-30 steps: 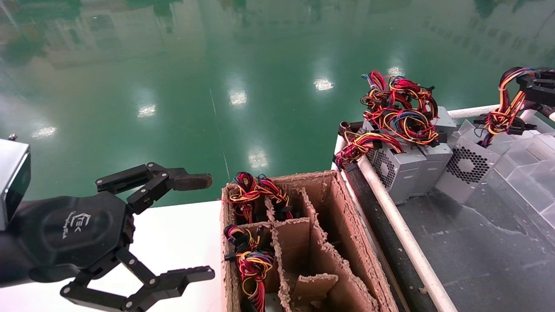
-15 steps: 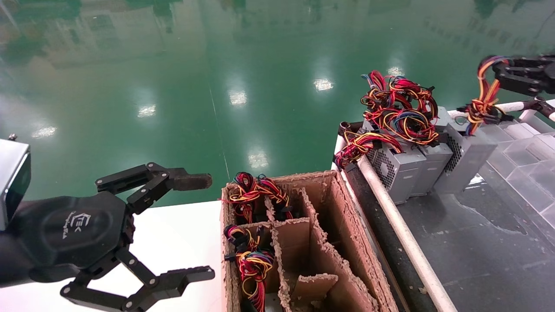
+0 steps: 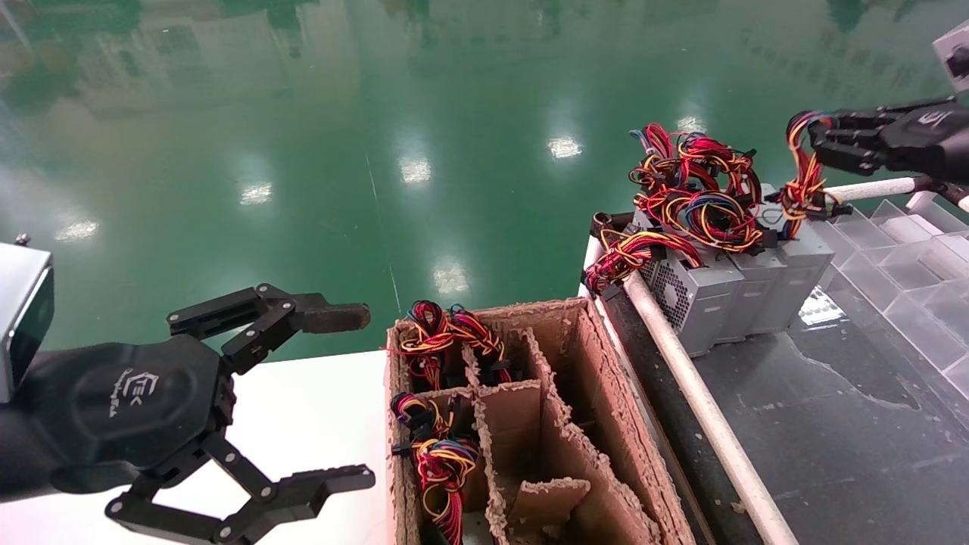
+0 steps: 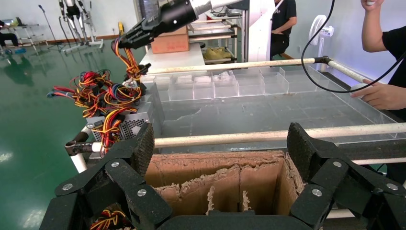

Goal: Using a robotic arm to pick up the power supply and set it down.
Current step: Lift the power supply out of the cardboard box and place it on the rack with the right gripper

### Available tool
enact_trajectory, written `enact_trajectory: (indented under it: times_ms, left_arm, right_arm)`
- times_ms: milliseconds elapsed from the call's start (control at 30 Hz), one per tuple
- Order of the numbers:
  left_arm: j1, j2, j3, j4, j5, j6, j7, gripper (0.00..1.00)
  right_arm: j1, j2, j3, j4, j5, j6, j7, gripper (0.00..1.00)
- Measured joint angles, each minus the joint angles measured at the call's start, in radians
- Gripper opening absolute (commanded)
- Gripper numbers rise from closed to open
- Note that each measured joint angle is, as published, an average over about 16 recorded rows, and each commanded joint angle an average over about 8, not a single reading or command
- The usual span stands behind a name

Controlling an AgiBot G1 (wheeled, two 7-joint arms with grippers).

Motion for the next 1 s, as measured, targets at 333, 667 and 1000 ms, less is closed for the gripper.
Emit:
enact_trajectory:
  times_ms: [333,667,1000]
  left_arm:
    - [0.0,0.0,0.0,0.0,0.0,0.0,0.0,1.0]
    - [0.0,0.0,0.0,0.0,0.0,0.0,0.0,1.0]
    - [0.0,0.0,0.0,0.0,0.0,0.0,0.0,1.0]
  right_arm:
    - [-0.002,-0.019,-0.005,-0.02,-0.008,0.013,-0.007,0.62]
    - [0.003,-0.019,-0.01,-0.034,-0.014,0.014,-0.006,1.0]
    - [0.016,-0.008,-0.022,-0.043,-0.031,-0.01,0.007,1.0]
